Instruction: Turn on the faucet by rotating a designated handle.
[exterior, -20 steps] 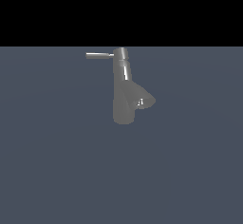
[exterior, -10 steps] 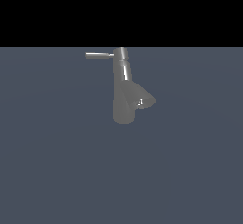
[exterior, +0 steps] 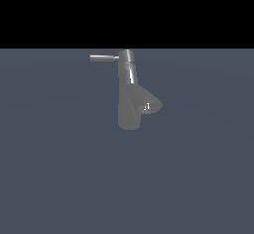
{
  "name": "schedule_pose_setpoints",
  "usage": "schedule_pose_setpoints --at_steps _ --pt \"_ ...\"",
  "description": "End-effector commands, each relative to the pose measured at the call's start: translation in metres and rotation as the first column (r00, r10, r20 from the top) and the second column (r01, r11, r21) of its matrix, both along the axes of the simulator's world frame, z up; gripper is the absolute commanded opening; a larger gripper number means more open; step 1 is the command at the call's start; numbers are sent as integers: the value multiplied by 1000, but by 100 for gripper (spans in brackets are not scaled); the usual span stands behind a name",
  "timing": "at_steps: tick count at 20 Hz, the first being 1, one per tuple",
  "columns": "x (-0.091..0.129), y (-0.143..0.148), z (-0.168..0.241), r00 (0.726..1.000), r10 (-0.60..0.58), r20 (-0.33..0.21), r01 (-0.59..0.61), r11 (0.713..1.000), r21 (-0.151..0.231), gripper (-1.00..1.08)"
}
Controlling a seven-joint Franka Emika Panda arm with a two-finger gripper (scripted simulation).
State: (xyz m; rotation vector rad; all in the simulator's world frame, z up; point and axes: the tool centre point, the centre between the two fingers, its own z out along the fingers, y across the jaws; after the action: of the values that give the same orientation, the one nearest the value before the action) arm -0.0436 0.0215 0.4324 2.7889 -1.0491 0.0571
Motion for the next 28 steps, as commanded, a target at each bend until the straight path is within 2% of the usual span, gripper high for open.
schedule_pose_setpoints --at_steps 1,8,14,28 --pt "14 5 -10 999 -47 6 47 999 -6 -100" --pt "51 18 -41 984 -175 25 176 984 -15 -100" --pt "81 31 -71 958 -284 42 284 959 -12 -100" --pt "135 61 -147 855 -515 64 515 857 19 -100"
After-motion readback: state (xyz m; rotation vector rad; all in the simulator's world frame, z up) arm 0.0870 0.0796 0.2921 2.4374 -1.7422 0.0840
